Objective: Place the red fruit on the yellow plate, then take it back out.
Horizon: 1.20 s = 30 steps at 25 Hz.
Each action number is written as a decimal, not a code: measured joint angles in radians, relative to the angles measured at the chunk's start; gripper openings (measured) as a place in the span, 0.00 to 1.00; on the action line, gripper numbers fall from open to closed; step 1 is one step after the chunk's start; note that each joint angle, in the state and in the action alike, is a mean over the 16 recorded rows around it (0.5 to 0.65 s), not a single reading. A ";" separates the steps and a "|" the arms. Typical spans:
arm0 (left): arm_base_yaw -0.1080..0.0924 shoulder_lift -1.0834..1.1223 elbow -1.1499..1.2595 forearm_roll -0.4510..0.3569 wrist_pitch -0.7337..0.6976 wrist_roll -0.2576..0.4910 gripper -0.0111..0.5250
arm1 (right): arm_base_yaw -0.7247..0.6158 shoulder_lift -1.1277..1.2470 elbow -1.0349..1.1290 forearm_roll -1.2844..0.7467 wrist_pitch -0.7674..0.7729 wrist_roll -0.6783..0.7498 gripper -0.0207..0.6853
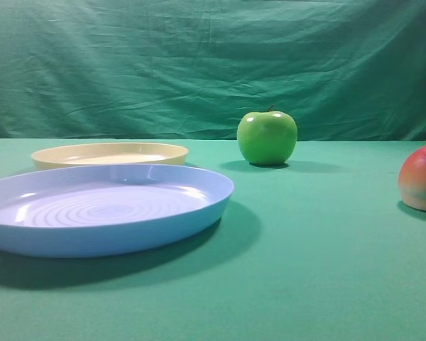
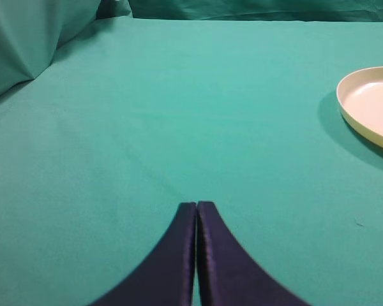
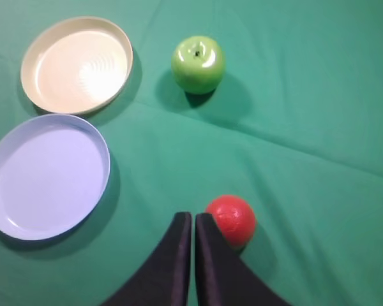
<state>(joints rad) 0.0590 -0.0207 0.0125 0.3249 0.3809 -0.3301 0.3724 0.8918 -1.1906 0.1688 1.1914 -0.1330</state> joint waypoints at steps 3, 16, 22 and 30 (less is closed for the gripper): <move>0.000 0.000 0.000 0.000 0.000 0.000 0.02 | 0.000 -0.100 -0.001 0.006 0.026 0.001 0.03; 0.000 0.000 0.000 0.000 0.000 0.000 0.02 | -0.045 -0.428 0.113 -0.057 0.029 0.037 0.03; 0.000 0.000 0.000 0.000 0.000 0.000 0.02 | -0.135 -0.570 0.320 -0.093 -0.145 0.055 0.03; 0.000 0.000 0.000 0.000 0.000 0.000 0.02 | -0.259 -0.741 0.673 -0.103 -0.462 0.058 0.03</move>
<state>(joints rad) 0.0590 -0.0207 0.0125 0.3249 0.3809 -0.3301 0.1137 0.1508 -0.5171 0.0654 0.7292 -0.0754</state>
